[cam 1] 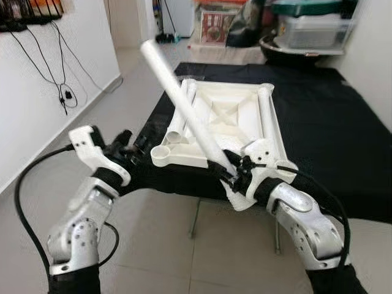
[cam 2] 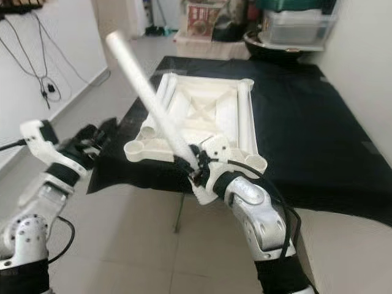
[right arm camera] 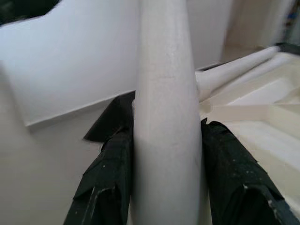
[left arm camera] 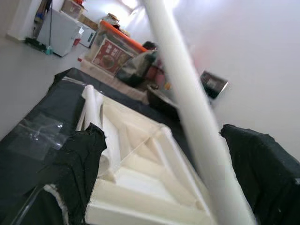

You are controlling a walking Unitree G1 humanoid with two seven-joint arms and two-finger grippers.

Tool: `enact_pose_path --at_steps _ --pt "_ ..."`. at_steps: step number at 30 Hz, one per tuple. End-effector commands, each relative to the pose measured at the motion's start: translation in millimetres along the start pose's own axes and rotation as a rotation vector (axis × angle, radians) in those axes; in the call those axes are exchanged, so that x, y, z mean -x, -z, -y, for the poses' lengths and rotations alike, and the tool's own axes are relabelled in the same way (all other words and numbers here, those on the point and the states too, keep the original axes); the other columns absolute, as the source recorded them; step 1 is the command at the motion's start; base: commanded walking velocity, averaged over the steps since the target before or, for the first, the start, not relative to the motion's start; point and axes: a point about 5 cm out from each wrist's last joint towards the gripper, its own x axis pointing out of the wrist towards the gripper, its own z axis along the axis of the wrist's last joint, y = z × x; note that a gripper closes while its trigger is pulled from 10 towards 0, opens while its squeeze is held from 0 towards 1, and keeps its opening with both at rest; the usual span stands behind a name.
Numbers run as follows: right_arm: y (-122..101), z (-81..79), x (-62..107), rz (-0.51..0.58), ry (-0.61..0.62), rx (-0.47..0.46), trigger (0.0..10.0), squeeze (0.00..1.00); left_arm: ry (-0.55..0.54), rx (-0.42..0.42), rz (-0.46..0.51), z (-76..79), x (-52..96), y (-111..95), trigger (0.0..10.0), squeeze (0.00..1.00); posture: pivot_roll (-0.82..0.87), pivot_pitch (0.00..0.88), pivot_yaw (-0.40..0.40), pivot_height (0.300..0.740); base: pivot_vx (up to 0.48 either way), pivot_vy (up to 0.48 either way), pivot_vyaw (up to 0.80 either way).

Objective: Building children table

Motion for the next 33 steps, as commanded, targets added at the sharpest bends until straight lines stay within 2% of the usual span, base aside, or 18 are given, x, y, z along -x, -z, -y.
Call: enact_pose_path --at_steps 1,2,3,5,6,7,11,21,28,29,30,31,33 --pt "-6.9 -13.7 0.8 0.042 -0.12 0.045 0.0 0.0 0.051 0.11 -0.019 -3.2 -0.3 0.1 10.0 0.0 -0.01 0.0 0.0 0.74 0.0 0.0 0.0" --pt "-6.9 -13.7 0.8 0.042 -0.12 0.045 0.0 0.0 0.051 0.11 -0.019 -3.2 -0.3 0.1 10.0 0.0 -0.01 0.0 0.0 0.74 0.0 0.0 0.0" --pt "-6.1 -16.4 1.9 0.04 -0.154 0.052 0.0 0.0 0.085 0.161 -0.027 -2.4 -0.9 -0.1 10.0 0.0 -0.01 0.0 0.0 0.74 0.0 0.0 0.0" --pt "-6.1 -16.4 1.9 0.04 -0.154 0.052 0.0 0.0 0.085 0.161 -0.027 -2.4 -0.9 -0.1 10.0 0.0 -0.01 0.0 0.0 0.74 0.0 0.0 0.0" --pt "-5.5 -18.1 2.3 0.038 -0.177 0.059 0.0 0.0 0.12 0.202 -0.04 -1.3 -1.1 0.7 10.0 0.0 -0.01 0.0 -0.002 0.74 0.0 0.0 0.0" --pt "-5.5 -18.1 2.3 0.038 -0.177 0.059 0.0 0.0 0.12 0.202 -0.04 -1.3 -1.1 0.7 10.0 0.0 -0.01 0.0 -0.002 0.74 0.0 0.0 0.0" --pt "-6.9 -23.4 3.1 0.055 -0.244 0.072 0.0 0.0 0.128 0.258 -0.103 -9.4 -0.2 9.0 10.0 0.0 -0.01 0.0 -0.001 0.74 0.0 0.0 0.0" --pt "-2.1 -35.9 8.9 0.039 -0.363 0.099 0.0 0.0 0.099 0.237 -0.15 -23.8 -7.3 9.1 10.0 0.0 -0.02 0.0 0.001 0.74 0.0 0.0 0.0" --pt "2.0 -34.8 11.2 0.013 -0.373 0.105 0.0 0.0 0.127 0.213 -0.119 -20.5 -14.1 -1.9 10.0 0.0 -0.02 0.0 0.004 0.74 0.0 0.0 0.0" --pt "3.1 -34.2 11.7 0.005 -0.373 0.109 0.0 0.0 0.141 0.206 -0.106 -17.9 -16.2 -5.9 0.9 0.0 -0.02 0.0 0.002 0.74 0.0 0.0 0.0" --pt "3.1 -34.2 11.7 0.005 -0.373 0.109 0.0 0.0 0.141 0.206 -0.106 -17.9 -16.2 -5.9 0.9 0.0 -0.02 0.0 0.002 0.74 0.0 0.0 0.0" --pt "4.7 -33.3 11.4 -0.006 -0.368 0.113 0.0 0.0 0.149 0.163 -0.099 -15.8 -17.3 -9.3 0.0 0.0 -0.02 0.0 -0.001 0.74 0.0 0.0 0.0" --pt "7.3 -31.3 9.8 -0.025 -0.352 0.121 0.0 0.0 0.146 0.081 -0.088 -14.6 -17.7 -12.4 0.0 0.0 -0.02 0.0 -0.004 0.74 0.0 0.0 0.0"
